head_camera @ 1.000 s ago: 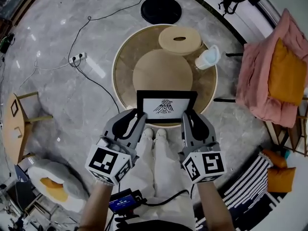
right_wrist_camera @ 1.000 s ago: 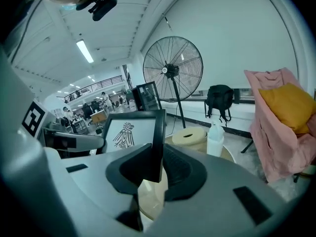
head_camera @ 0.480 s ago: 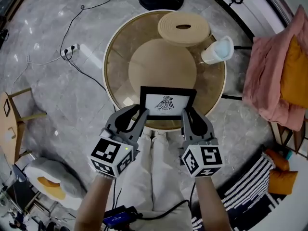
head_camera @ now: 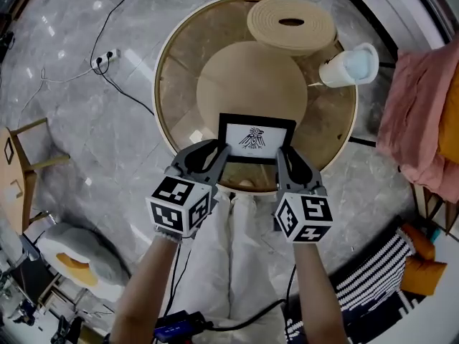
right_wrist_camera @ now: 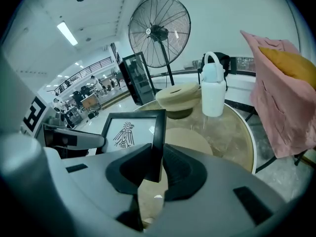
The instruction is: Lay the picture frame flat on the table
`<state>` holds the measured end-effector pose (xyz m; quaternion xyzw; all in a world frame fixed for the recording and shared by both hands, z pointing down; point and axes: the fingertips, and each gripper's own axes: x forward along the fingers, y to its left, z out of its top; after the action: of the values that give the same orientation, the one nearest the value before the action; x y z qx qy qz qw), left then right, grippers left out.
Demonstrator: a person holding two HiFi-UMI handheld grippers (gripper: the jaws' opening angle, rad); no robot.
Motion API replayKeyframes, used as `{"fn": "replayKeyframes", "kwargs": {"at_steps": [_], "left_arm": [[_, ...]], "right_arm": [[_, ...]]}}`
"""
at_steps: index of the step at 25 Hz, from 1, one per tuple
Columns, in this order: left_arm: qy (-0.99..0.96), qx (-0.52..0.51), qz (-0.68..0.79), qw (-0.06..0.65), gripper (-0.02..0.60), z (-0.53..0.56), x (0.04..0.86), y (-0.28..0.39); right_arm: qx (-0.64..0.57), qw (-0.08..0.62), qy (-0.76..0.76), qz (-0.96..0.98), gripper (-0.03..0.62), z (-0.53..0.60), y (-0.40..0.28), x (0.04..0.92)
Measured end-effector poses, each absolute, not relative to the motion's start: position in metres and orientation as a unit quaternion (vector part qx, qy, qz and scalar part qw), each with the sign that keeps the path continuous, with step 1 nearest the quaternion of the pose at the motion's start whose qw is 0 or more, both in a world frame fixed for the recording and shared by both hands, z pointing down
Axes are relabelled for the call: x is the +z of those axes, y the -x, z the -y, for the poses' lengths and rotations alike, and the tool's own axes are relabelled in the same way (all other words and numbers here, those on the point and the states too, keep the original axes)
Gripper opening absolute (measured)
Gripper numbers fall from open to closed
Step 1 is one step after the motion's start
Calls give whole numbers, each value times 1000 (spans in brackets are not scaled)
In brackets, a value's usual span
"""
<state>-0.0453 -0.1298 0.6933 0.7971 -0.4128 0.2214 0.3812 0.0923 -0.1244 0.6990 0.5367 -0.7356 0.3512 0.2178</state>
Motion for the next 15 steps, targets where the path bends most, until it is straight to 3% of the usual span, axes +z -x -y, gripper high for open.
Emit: {"fn": "replayKeyframes", "kwargs": {"at_steps": [15], "left_arm": [[-772, 281, 412, 395, 98, 141, 770, 50]], "right_arm": [[380, 257, -525, 717, 89, 135, -86, 774]]}}
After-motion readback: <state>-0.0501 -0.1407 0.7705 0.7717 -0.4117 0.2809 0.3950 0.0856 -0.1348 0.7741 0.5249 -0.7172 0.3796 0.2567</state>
